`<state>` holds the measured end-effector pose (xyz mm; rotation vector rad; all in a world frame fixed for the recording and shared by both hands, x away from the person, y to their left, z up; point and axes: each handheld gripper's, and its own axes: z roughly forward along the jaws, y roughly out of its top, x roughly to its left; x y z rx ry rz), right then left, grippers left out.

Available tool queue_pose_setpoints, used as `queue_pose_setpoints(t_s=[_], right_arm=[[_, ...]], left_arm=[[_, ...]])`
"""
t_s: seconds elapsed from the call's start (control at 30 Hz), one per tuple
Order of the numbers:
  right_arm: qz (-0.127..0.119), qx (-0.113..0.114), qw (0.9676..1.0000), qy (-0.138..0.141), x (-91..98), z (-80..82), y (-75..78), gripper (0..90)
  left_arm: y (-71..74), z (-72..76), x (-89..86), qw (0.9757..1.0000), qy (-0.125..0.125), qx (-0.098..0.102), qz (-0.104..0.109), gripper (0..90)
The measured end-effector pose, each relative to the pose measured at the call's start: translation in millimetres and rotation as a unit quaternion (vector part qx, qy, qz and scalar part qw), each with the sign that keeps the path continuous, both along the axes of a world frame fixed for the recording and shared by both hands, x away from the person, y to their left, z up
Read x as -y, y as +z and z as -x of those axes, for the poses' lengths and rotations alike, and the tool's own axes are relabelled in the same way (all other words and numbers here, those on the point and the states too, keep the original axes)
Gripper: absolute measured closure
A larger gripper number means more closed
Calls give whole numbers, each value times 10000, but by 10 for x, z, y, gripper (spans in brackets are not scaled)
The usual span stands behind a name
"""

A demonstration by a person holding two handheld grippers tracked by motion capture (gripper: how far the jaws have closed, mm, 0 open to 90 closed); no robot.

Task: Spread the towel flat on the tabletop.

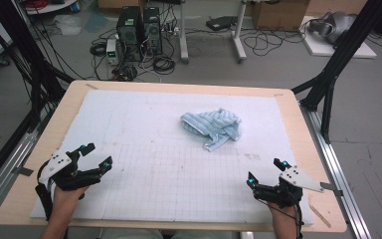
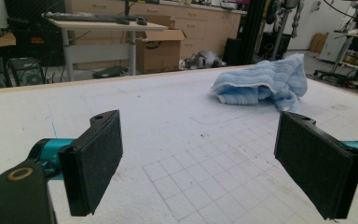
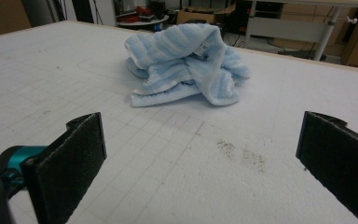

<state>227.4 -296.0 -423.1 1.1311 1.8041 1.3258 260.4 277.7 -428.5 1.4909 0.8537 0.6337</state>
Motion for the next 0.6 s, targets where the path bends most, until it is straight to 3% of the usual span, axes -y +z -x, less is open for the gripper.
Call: queue_pose_setpoints(t_s=[0.6], right_arm=[[-66, -70, 9999, 80, -57, -27, -9, 5]], left_arm=[[28, 9, -26, 10000, -4, 31, 68, 161]])
